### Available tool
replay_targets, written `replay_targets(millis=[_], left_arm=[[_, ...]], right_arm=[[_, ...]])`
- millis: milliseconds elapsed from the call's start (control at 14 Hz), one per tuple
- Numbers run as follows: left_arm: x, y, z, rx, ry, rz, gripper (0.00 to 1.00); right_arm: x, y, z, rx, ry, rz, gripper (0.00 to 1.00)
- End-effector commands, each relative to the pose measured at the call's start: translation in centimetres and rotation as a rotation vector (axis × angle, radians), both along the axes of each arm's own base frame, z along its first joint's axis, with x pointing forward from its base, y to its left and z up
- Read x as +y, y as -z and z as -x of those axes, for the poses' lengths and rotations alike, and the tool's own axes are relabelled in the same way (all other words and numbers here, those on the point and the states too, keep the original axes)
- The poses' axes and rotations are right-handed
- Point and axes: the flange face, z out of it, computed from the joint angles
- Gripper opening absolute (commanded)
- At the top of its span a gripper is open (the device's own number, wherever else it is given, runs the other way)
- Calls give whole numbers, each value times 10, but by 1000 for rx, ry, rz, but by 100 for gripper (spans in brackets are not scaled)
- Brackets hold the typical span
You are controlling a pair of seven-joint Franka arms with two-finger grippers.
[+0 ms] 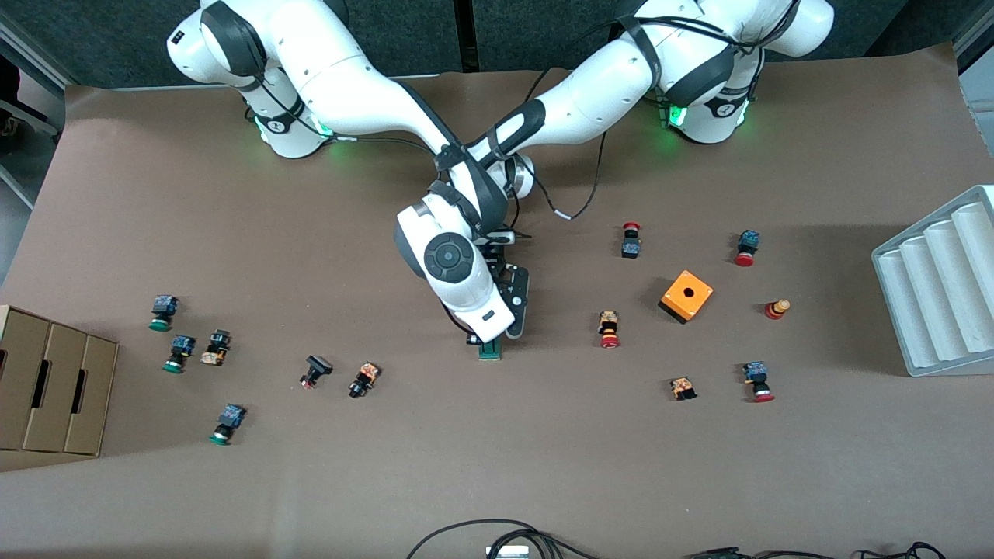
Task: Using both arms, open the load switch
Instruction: 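Press the white handle down into the contacts with the right gripper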
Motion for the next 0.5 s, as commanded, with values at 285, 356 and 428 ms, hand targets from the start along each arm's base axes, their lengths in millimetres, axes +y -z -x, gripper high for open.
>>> replay_targets(millis=[285, 356, 428], left_arm=[[4, 15, 12, 18, 9, -16, 42], [4, 15, 12, 19, 8, -16, 42], [4, 15, 12, 19, 8, -16, 42]], right_arm=[[4, 0, 16, 25, 53, 22, 40], [4, 2, 16, 27, 58, 23, 40], [4, 2, 16, 27, 69, 24, 40]])
